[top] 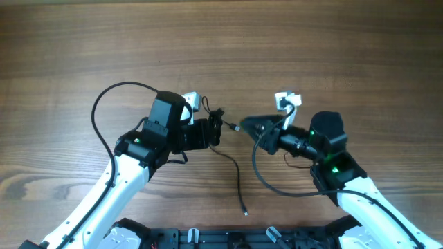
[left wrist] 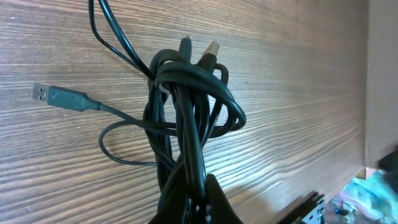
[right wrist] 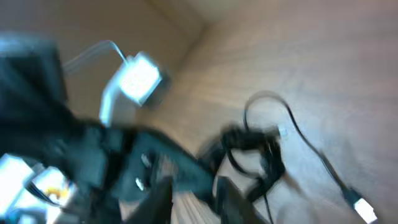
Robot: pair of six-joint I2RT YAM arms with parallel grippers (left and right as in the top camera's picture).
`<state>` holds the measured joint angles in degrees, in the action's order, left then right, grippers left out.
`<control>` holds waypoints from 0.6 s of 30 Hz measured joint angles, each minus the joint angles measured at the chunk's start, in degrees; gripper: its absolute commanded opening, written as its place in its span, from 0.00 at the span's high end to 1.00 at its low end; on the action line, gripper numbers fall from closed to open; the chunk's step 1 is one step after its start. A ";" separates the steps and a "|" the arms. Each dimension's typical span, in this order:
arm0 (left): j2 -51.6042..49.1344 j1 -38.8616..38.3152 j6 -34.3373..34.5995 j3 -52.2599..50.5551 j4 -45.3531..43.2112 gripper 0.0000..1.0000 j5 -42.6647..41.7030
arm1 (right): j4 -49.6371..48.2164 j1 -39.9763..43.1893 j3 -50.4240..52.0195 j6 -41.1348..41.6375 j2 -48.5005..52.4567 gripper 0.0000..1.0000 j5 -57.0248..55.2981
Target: Untangle cables
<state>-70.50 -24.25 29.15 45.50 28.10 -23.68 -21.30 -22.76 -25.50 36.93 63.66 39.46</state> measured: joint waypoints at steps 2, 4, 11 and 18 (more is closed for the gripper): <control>0.00 0.00 0.92 0.00 0.00 0.96 -0.90 | 4.42 -2.29 -0.07 -3.58 2.05 0.59 -1.01; 0.00 0.00 2.05 0.00 0.00 0.96 -2.91 | 3.08 -5.60 -0.02 -5.14 5.92 0.57 -4.50; -0.04 0.52 3.98 -0.04 0.20 0.96 -8.00 | -7.23 -14.34 -0.04 -11.74 15.89 0.61 -22.05; -0.04 0.52 4.20 -0.04 0.13 0.96 -9.27 | -10.82 -14.51 -0.04 -13.07 15.89 0.96 -26.95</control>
<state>-70.54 -23.73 33.34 45.45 28.23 -32.95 -32.12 -37.28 -25.54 23.86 79.55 12.51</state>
